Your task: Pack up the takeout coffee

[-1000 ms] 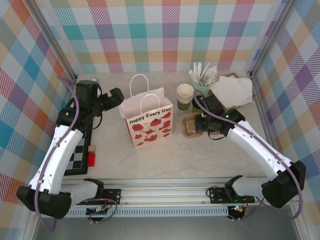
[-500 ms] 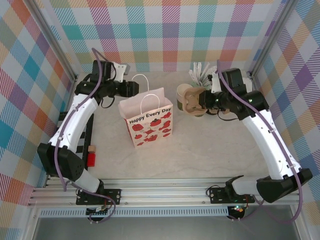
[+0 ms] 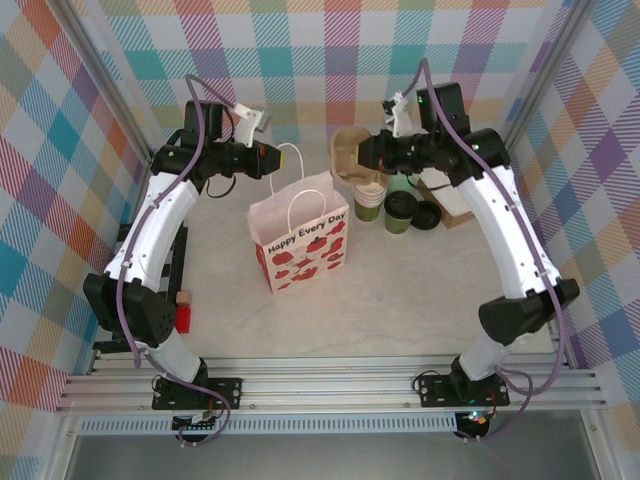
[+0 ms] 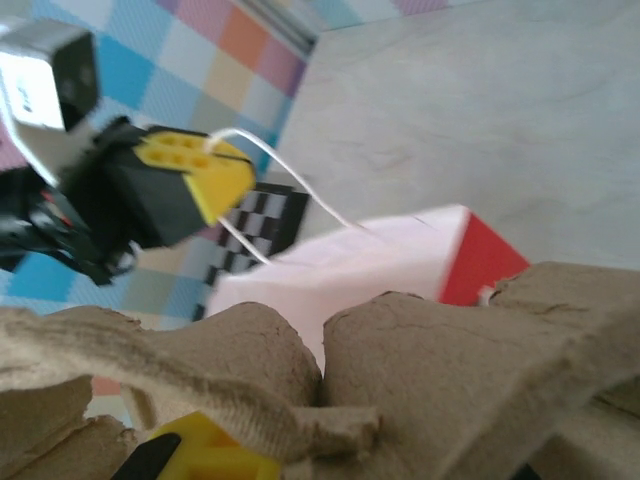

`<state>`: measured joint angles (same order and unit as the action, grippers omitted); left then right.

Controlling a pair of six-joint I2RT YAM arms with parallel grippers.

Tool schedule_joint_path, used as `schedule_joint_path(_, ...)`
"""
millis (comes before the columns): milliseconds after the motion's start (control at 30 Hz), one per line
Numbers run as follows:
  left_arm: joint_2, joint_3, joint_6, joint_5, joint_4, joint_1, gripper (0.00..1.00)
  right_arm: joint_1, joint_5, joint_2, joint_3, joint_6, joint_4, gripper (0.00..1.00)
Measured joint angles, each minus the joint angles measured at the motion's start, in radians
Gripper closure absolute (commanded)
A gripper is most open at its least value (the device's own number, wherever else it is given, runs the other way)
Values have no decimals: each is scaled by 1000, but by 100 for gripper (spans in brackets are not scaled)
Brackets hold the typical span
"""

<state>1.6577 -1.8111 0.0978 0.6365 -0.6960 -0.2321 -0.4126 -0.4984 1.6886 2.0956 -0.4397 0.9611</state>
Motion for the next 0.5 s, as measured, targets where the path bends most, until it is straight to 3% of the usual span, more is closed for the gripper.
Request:
schedule_joint_path(267, 0, 0, 0, 63, -8, -9, 100, -63, -188, 200, 203, -76, -47, 100)
schedule_joint_path(500, 9, 0, -53, 54, -5, -10, 100, -119, -241, 227, 151, -78, -59, 100)
